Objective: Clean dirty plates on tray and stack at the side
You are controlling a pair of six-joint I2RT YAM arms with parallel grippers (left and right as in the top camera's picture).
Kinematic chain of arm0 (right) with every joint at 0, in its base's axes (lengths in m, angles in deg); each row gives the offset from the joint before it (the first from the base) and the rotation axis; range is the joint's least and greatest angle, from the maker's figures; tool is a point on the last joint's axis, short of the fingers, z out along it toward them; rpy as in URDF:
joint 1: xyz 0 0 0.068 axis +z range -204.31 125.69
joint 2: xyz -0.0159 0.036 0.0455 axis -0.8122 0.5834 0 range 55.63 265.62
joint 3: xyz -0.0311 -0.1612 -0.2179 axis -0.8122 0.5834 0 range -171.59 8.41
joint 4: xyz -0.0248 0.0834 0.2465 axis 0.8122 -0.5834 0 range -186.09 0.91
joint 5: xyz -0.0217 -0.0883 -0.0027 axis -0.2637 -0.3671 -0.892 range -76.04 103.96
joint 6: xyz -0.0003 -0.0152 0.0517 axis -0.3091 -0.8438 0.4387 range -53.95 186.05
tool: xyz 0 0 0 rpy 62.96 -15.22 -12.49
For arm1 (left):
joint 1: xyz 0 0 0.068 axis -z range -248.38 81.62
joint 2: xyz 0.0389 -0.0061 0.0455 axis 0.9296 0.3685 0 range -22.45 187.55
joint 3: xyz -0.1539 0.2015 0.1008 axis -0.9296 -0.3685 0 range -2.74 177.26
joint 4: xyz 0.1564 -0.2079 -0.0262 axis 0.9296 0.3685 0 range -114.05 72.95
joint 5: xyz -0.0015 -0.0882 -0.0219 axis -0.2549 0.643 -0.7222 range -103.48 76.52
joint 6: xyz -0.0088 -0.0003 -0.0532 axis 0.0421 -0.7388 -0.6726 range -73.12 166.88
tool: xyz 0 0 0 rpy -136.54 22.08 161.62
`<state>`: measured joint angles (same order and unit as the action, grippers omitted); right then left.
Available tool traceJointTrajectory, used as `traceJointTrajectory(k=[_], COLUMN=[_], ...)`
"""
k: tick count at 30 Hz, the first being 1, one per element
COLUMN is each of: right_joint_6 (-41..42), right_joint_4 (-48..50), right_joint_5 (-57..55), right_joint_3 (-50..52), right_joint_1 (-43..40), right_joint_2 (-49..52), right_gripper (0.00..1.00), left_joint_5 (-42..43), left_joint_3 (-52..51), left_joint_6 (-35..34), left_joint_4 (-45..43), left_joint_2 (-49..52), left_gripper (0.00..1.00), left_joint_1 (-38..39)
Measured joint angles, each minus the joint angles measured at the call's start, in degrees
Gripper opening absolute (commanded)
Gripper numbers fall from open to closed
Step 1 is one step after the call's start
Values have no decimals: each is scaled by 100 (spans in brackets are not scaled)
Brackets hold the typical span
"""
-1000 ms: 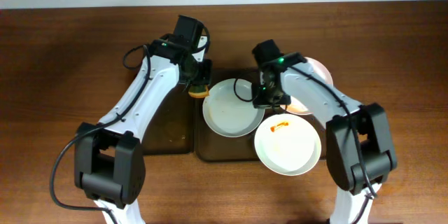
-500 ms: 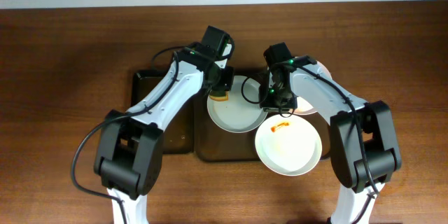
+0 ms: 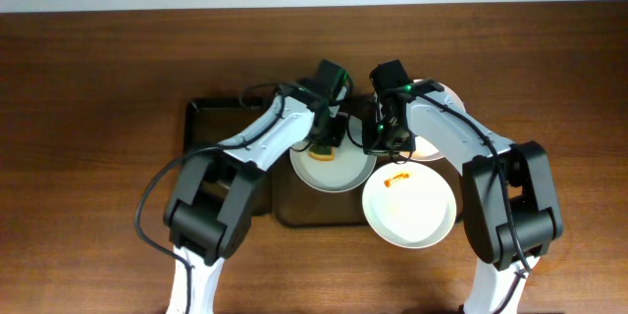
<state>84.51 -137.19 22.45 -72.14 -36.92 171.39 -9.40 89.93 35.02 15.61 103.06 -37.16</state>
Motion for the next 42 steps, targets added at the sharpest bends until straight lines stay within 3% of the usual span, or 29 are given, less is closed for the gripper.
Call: traceJointTrajectory(k=[8, 13, 19, 23, 25, 27, 29, 32, 35, 37, 38, 40, 42], right_joint_6=[63, 109, 125, 125, 125, 122, 81, -103, -129, 98, 208, 466, 640], right_joint_4=[79, 107, 37, 37, 28, 39, -160, -1220, -1864, -2133, -2162, -2218, -2251], right_joint_5=[105, 223, 188, 175, 168, 168, 149, -197, -1226, -2188, -2761, -3327, -2850], right_joint_3=[0, 0, 0, 0, 0, 0, -125, -1193, -1770, -1805, -1832, -1834, -1834], right_joint_1=[26, 44, 37, 37, 37, 37, 37, 57, 308, 914, 1342, 1794, 1578], right_joint_2=[0, 0, 0, 0, 0, 0, 0, -256, -1056, -1499, -1580, -1580, -1578], right_gripper=[4, 4, 4, 5, 4, 4, 4, 4, 4, 4, 9, 36, 40], left_joint_5=[-1947, -2627, -4402, -3453, -1998, -1231, -975, -754, -374, -208, -103, -17, 11], left_joint_3=[2, 44, 70, 98, 136, 105, -175, -887, -1294, -1377, -1384, -1384, -1384], left_joint_6=[85, 179, 168, -68, -149, -168, -173, -190, -103, -81, -57, -15, 24], left_joint_4=[66, 326, 291, 782, 1519, 2094, 2079, 1663, 1187, 1126, 1095, 1040, 1040], left_joint_2=[50, 35, -964, -1517, -1646, -1646, -1646, -1644, -1644, -1644, -1644, -1644, -1644], left_gripper=[0, 0, 0, 1, 3, 2, 1, 0, 0, 0, 0, 0, 0], left_joint_1=[37, 81, -208, -551, -1335, -2262, -2968, -3095, -3093, -3093, -3093, -3093, -3086])
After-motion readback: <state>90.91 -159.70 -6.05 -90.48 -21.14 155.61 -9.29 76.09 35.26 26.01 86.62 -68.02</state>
